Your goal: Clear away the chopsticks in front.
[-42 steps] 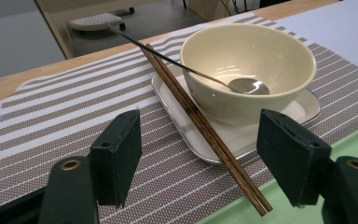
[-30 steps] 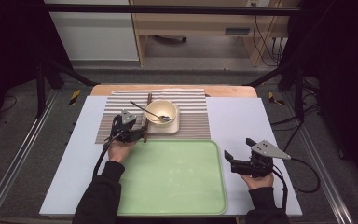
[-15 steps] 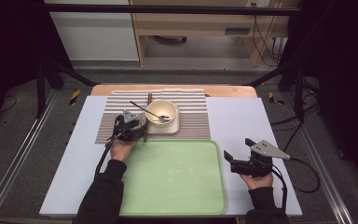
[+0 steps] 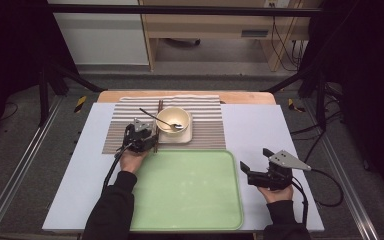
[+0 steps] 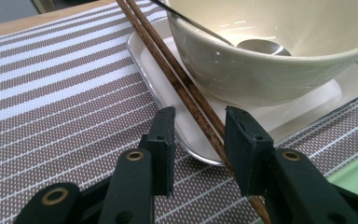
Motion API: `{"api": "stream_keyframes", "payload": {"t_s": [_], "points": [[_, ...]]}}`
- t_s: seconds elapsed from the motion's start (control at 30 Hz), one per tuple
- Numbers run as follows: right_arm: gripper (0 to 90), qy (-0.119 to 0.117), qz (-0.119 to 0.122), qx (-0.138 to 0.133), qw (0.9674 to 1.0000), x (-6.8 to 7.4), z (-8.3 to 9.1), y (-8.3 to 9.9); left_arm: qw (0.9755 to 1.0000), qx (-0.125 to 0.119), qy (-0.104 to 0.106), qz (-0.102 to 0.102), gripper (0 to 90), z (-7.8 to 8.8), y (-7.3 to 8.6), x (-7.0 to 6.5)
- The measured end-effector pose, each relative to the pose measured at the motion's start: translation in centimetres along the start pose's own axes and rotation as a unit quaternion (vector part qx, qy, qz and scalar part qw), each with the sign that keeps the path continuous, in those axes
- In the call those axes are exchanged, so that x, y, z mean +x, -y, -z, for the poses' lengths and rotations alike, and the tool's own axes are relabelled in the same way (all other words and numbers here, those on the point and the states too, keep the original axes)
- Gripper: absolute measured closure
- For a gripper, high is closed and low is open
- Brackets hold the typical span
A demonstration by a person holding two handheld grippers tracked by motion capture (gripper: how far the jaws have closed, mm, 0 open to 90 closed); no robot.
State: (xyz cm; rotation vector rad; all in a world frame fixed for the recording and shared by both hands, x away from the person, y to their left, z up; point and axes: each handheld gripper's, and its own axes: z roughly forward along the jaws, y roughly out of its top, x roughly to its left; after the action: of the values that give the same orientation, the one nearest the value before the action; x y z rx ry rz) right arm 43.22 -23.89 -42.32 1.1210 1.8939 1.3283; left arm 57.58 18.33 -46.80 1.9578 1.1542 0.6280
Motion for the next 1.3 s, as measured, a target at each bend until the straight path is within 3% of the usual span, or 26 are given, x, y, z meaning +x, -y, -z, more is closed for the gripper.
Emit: {"api": "stream_keyframes", "payload": {"t_s": [0.3, 0.7, 0.83, 0.97, 1.1, 1.3], "points": [[8.1, -0.001, 0.000, 0.001, 1.0000, 0.00, -0.01, 0.00, 0.9999, 0.006, -0.006, 0.005, 76.8, -0.07, 0.09, 0.15], [8.9, -0.002, 0.001, 0.002, 1.0000, 0.00, -0.05, 0.02, 0.9997, 0.007, -0.018, 0.016, 83.9, 0.07, 0.06, 0.33], [9.1, -0.003, 0.002, 0.002, 1.0000, 0.00, -0.04, 0.02, 0.9997, 0.007, -0.019, 0.016, 84.0, 0.07, 0.05, 0.34], [9.2, -0.003, 0.003, 0.003, 1.0000, -0.01, -0.06, 0.03, 0.9995, 0.006, -0.023, 0.021, 76.3, -0.06, 0.07, 0.50], [9.4, -0.003, 0.002, 0.004, 1.0000, 0.00, -0.09, 0.04, 0.9995, 0.002, -0.024, 0.022, 74.6, -0.20, 0.06, 0.63], [9.7, -0.004, 0.001, 0.004, 1.0000, 0.00, -0.12, 0.06, 0.9995, 0.000, -0.018, 0.025, 76.9, -0.50, 0.16, 0.72]]}}
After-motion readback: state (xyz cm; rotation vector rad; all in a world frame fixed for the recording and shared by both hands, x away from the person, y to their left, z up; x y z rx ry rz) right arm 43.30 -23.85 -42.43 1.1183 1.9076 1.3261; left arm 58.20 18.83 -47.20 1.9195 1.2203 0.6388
